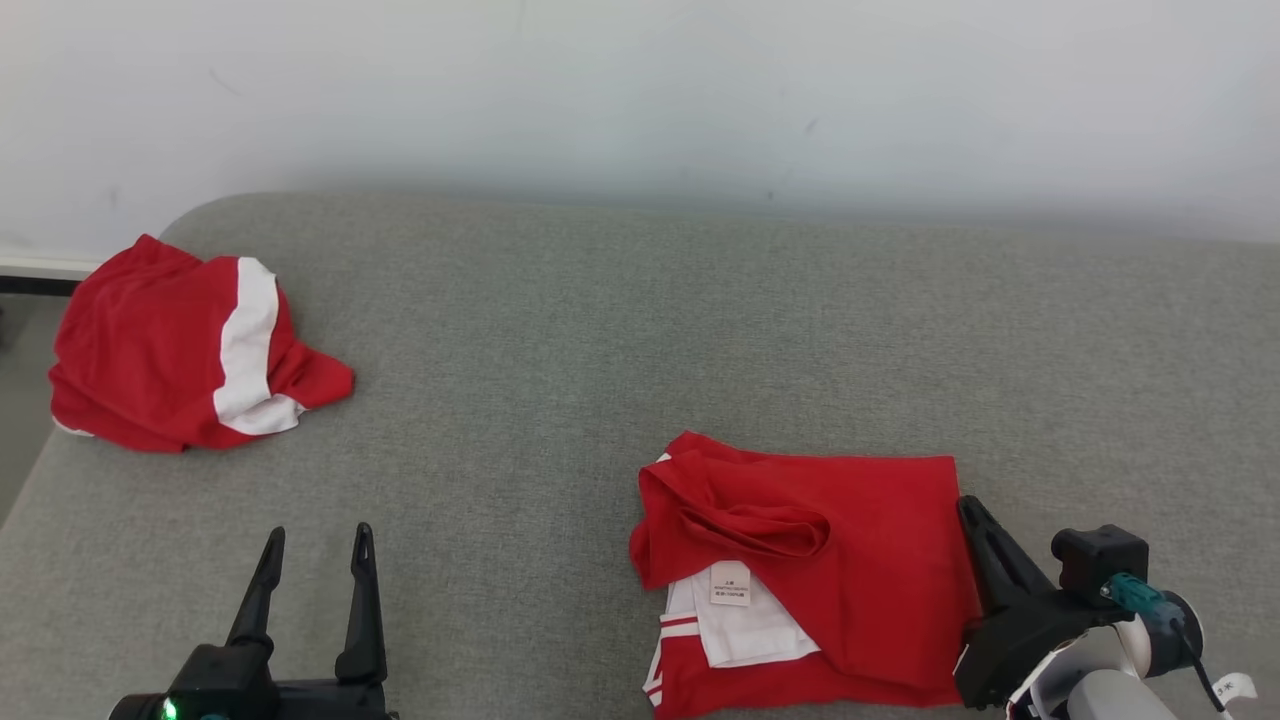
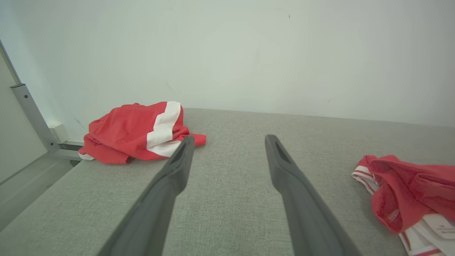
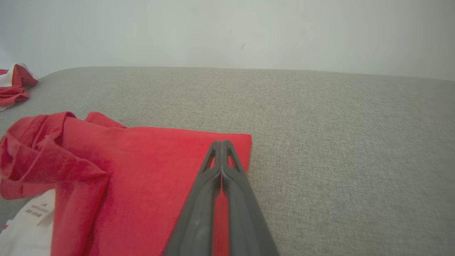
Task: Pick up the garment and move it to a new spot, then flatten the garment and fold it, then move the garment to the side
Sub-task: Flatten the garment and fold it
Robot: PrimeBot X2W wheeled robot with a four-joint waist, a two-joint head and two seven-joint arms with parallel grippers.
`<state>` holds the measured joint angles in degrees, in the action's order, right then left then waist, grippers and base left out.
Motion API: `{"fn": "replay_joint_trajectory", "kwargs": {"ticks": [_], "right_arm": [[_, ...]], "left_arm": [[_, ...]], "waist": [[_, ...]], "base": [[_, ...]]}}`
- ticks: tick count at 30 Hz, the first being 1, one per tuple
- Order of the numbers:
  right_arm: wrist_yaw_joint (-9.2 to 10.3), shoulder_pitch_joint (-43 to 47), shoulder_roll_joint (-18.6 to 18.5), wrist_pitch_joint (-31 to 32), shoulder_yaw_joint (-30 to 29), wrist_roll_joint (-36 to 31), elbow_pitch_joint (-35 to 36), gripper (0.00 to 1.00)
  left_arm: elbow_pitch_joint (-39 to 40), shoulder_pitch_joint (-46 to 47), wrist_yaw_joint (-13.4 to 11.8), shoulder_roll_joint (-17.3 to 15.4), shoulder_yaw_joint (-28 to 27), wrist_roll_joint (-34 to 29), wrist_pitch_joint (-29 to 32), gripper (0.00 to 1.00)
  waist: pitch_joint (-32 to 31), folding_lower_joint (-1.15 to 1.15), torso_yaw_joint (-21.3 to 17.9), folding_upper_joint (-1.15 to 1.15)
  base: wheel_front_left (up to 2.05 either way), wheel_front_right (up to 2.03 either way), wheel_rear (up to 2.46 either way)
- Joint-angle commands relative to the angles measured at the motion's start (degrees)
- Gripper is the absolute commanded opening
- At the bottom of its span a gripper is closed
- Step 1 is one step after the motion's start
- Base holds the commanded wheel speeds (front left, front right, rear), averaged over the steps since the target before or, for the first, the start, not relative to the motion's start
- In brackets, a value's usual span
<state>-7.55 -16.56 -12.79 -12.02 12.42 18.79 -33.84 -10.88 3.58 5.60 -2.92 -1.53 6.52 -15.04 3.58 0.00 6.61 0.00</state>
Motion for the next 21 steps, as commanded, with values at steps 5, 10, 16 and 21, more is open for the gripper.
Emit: {"fn": "replay_joint_trajectory", "kwargs": {"ticks": [5,10,16,21], "right_arm": [[0.11,-3.2,1.0,-2.1,2.3,0.6,-7.3,0.0],[0.11,-5.5,2.1,-2.9,4.1,1.1,-12.5,0.0],[0.11,-7.0,3.9,-3.2,6.7,0.9,-13.9,0.0],[0.11,-5.8,5.8,-3.2,8.6,0.7,-12.2,0.0]], "left_arm": [[-0.2,0.8,0.4,0.1,-0.3,-0.5,-0.2,1.0],[-0.2,1.0,0.4,0.1,-0.2,-0.4,-0.2,1.0],[0.0,1.1,0.1,0.0,0.0,-0.2,-0.2,1.0],[-0.3,1.2,0.0,0.1,0.1,-0.1,-0.2,1.0]], "waist": [[0.9,0.0,2.1,0.0],[1.5,0.0,3.5,0.0],[1.8,0.0,4.4,0.0],[1.6,0.0,4.7,0.0]], "base": [[0.0,0.0,0.0],[0.0,0.0,0.0],[0.0,0.0,0.0],[0.0,0.0,0.0]]}}
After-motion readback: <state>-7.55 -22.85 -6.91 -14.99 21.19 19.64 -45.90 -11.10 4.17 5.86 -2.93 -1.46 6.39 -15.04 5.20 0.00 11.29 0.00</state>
